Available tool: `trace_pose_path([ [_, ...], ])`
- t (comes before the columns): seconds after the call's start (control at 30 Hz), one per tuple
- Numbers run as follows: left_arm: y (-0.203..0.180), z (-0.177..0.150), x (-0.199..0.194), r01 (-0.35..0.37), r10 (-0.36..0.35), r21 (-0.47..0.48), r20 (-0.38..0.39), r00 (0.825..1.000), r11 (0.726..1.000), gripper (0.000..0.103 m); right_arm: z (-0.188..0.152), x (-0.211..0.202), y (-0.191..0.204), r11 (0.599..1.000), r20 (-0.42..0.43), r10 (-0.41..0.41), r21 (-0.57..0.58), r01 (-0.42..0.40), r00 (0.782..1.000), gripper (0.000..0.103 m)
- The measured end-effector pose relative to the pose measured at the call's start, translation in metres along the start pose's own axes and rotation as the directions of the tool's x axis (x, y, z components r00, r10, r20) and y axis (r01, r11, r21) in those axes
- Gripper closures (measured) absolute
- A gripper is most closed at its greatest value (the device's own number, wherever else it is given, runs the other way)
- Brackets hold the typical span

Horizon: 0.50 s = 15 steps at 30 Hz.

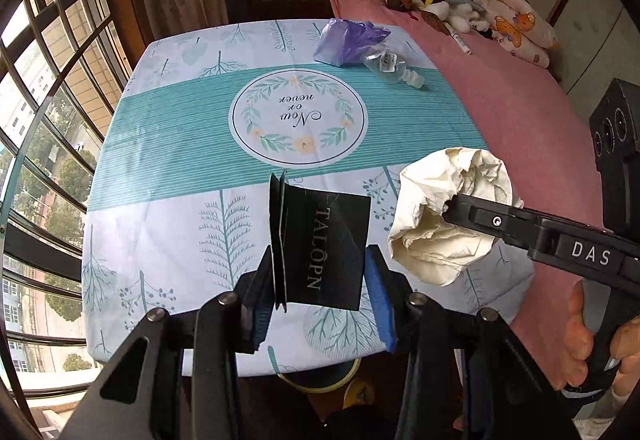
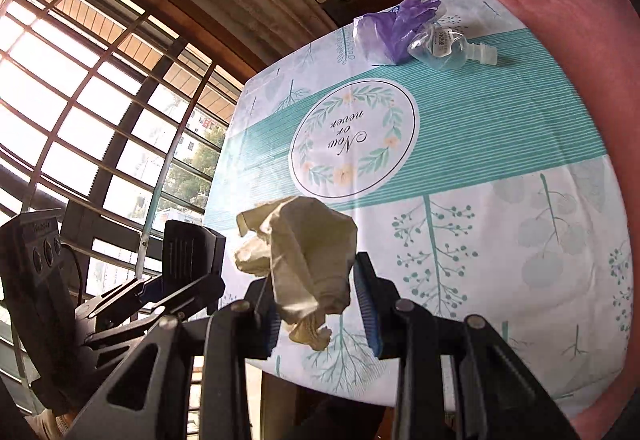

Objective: Collect trash
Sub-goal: 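Carry the black card and cream tissue down over the bin and open both tools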

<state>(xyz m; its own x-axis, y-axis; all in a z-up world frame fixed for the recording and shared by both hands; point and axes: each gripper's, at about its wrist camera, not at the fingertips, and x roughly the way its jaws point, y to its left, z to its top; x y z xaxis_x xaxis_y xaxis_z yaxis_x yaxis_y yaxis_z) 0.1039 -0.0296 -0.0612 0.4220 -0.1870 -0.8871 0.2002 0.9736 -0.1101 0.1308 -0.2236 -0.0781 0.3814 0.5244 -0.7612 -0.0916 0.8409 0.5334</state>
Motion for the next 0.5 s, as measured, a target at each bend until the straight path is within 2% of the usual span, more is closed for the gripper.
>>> trace_pose_path([
  [0.23,-0.03,-0.074,-0.007,0.017,-0.017,0.006,-0.062,0.998,1.0,0.063,-0.071,-0.019,-0.007,0.998,-0.065,-0.006,-0.07,0.001,0.998,0.07],
  [0.37,-0.04,-0.105,0.001,0.023,-0.018,0.042,-0.096,0.995,0.999,0.063,-0.112,-0.008,-0.014,0.997,-0.118,-0.024,-0.07,0.016,0.993,0.07],
  [0.5,-0.041,-0.135,0.022,0.056,-0.046,0.063,-0.144,0.989,0.996,0.063,-0.151,0.015,-0.027,0.999,-0.186,-0.039,-0.021,0.035,0.982,0.07],
])
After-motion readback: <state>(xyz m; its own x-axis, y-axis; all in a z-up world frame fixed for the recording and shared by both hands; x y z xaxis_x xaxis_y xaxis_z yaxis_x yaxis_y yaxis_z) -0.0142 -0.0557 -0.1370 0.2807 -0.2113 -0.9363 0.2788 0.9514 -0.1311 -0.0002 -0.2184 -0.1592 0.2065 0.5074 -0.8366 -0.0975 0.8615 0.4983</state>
